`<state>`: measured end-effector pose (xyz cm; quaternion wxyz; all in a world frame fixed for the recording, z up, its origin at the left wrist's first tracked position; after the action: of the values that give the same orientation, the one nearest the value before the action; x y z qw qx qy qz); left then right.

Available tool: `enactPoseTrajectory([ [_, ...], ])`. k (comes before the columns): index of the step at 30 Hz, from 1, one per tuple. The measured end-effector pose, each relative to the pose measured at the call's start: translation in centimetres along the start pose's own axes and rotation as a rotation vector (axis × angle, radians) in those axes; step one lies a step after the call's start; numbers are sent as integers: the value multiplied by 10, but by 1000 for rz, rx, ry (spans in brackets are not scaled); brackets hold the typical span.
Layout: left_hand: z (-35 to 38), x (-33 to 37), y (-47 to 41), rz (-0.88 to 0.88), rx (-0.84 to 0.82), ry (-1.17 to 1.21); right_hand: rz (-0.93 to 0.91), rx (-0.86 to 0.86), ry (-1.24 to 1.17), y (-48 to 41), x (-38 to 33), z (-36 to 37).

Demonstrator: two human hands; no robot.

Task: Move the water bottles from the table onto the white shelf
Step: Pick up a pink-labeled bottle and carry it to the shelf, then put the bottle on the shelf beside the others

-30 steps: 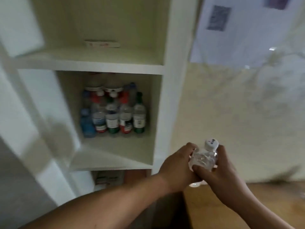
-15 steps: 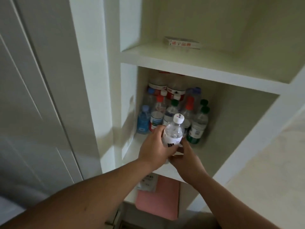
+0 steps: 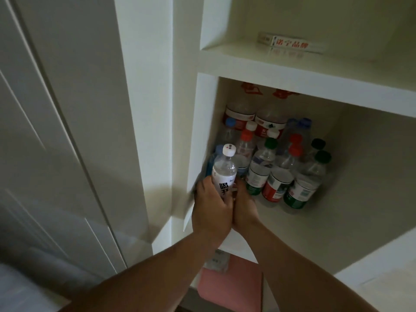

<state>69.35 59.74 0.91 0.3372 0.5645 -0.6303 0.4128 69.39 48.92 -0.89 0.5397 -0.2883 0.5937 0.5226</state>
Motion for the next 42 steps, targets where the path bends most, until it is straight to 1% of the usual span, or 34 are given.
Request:
enactPoseTrajectory([
  [1,0,-2,2,-24,10,18,34,-14,-130,-5,0,3],
  [3,1,-7,1,-33,-6,61,34,-25,-198,-14,-3,11],
  [6,-3,-15,-9,-14,-28,66,46,-20,-208,-25,-2,19],
  [10,-3,-19,-13,-9,-17,71,46,-28,-180,-21,-4,27],
  [13,-1,-21,-12,-27,-35,107,74,-58,-214,-19,0,30],
  [15,-1,-22,-12,-30,-50,125,81,-106,-238,-19,2,30],
  [17,-3,-21,-12,-21,-62,116,82,-120,-197,-16,1,26],
  [21,-7,-10,-4,2,-122,148,57,-147,-133,-3,-1,18],
  [23,-9,1,1,8,-155,145,74,-150,-163,9,-7,14],
  [24,-10,6,4,13,-171,144,51,-145,-127,13,-9,8],
  [25,-11,14,7,27,-193,142,-7,-114,15,19,-13,2],
  [27,-15,29,15,82,-233,125,-201,-86,510,46,-32,-9],
  [29,-17,40,24,133,-258,111,-345,-61,977,74,-47,-15],
  [30,-19,43,30,147,-272,113,-386,-55,1113,89,-53,-17],
  [32,-18,47,46,173,-305,107,-429,-63,1224,118,-59,-26],
  [34,-12,55,66,194,-341,77,-447,-53,1253,141,-63,-42],
  [37,8,72,98,212,-407,40,-424,-37,1294,170,-65,-78],
  [39,29,85,121,219,-484,36,-387,12,1302,190,-62,-112],
  [42,76,110,161,207,-639,76,-305,97,1221,229,-49,-176],
])
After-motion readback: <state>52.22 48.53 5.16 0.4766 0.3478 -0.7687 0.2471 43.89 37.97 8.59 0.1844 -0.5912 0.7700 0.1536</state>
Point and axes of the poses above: each hand's wrist, its own y-axis away from the middle knuckle, its own z-axis out of the palm, x = y × z, the point moved 4 cm from there along -y, towards the middle knuckle, and after that the axes turned 4 degrees about -x, right-handed, at the moved point
